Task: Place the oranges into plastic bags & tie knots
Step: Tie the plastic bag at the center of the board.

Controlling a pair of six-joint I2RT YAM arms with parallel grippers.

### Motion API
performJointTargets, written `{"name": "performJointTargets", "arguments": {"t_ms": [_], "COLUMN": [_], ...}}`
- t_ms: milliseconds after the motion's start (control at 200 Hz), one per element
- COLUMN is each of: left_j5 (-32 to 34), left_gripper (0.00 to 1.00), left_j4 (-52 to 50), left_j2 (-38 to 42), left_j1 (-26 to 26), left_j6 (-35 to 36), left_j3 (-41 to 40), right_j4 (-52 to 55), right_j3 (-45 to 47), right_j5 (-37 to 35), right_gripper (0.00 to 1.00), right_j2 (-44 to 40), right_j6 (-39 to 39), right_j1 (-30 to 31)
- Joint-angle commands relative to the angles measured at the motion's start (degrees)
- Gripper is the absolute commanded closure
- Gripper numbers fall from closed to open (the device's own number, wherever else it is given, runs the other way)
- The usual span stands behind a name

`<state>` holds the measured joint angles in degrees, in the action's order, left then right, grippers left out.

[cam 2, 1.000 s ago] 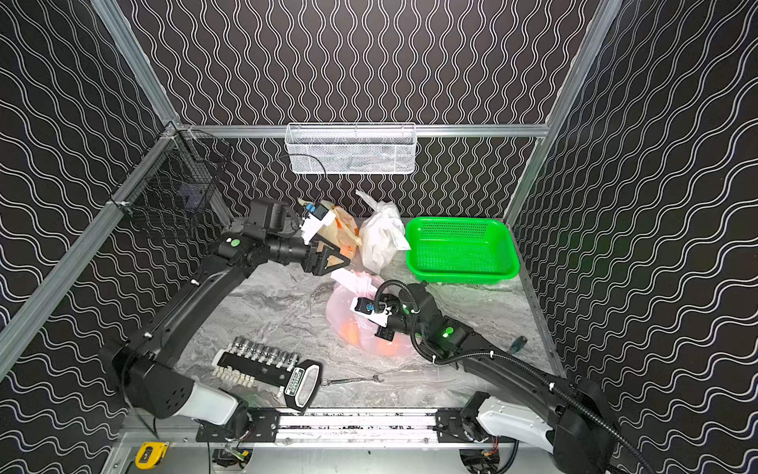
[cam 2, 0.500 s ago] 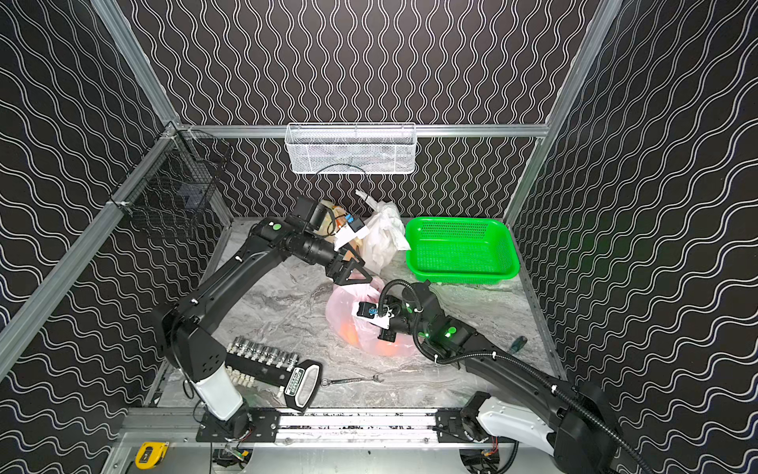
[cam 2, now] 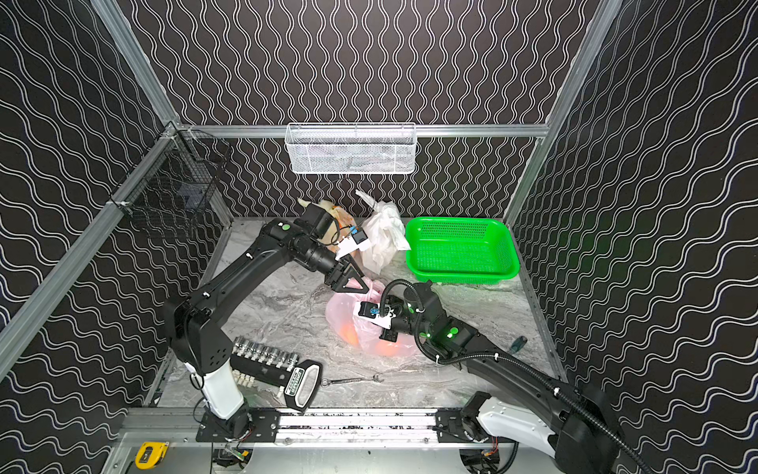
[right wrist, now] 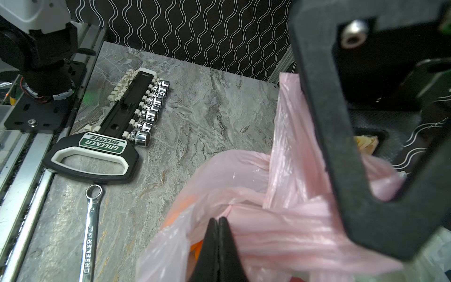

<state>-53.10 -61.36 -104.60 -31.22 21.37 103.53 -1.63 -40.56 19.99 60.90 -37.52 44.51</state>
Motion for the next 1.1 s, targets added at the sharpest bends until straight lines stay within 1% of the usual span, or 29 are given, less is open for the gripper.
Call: {"name": "performJointTargets", "arguments": {"t_ms": [0, 25, 60, 155, 220, 310, 390, 611, 646, 691, 731, 811, 916, 986, 1061, 1096], "left_j5": [-0.6, -0.6, -0.5, 0.0, 0.6, 1.6, 2.6, 5.6, 6.3, 7.4, 8.4, 10.5, 11.8, 11.4, 9.6, 8.7], "left_gripper": [0.25, 0.26, 0.29, 0.46, 0.61, 0.84, 1.0, 1.0, 1.0, 1.0, 1.0, 1.0, 1.0, 1.0, 1.0, 1.0], "left_j4": [-1.4, -1.4, -1.6, -1.4, -1.1, -0.6, -0.1, 2.1, 2.9, 4.3, 5.8, 9.8, 14.2, 18.0, 22.5, 23.6], "left_j2": [-0.9, -1.1, -1.3, -0.7, 0.1, 1.4, 2.7, 6.6, 7.2, 8.3, 9.2, 11.2, 14.2, 16.4, 19.1, 20.2], "left_j1": [-0.6, -0.6, -0.7, -0.8, -0.8, -0.8, -0.8, -0.6, -0.6, -0.6, -0.6, -0.7, -0.6, -0.7, -0.6, -0.6], "left_j6": [1.1, 1.1, 1.2, 1.2, 1.3, 1.2, 1.0, -0.4, -0.9, -1.8, -2.7, -4.7, -5.2, -5.2, -1.9, 0.0], "left_j3": [0.9, 1.0, 1.0, 0.3, -0.3, -1.2, -2.0, -3.9, -4.3, -5.2, -6.2, -8.3, -11.4, -14.4, -18.2, -19.4], "right_j4": [0.8, 0.9, 0.9, 0.8, 0.8, 1.1, 1.8, 6.1, 6.7, 7.5, 8.1, 9.3, 8.7, 7.6, 6.0, 6.0], "right_j3": [-0.4, -0.5, -0.5, -0.4, -0.4, -0.4, -0.7, -0.8, -0.9, -1.5, -2.2, -3.9, -5.2, -5.7, -6.3, -6.8], "right_j5": [0.8, 0.8, 0.8, 0.1, -0.6, -1.6, -2.7, -6.4, -6.6, -6.6, -6.3, -5.0, -4.3, -6.4, -10.4, -11.8], "right_gripper": [1.0, 1.0, 1.0, 1.0, 1.0, 1.0, 1.0, 1.0, 0.97, 0.9, 0.82, 0.6, 0.36, 0.28, 0.24, 0.23], "right_j2": [0.2, 0.3, 0.4, 0.5, 0.3, -0.2, -0.7, -2.3, -2.8, -3.4, -4.1, -5.8, -8.5, -9.8, -10.4, -10.3], "right_j6": [-1.3, -1.3, -1.3, -1.1, -1.1, -1.0, -1.2, -2.0, -2.0, -1.8, -1.3, -0.3, 3.4, 7.9, 14.1, 16.8], "right_j1": [0.0, 0.0, 0.0, -0.1, 0.0, 0.0, -0.1, -0.1, 0.0, 0.0, 0.0, 0.0, 0.0, -0.1, -0.2, -0.6]}}
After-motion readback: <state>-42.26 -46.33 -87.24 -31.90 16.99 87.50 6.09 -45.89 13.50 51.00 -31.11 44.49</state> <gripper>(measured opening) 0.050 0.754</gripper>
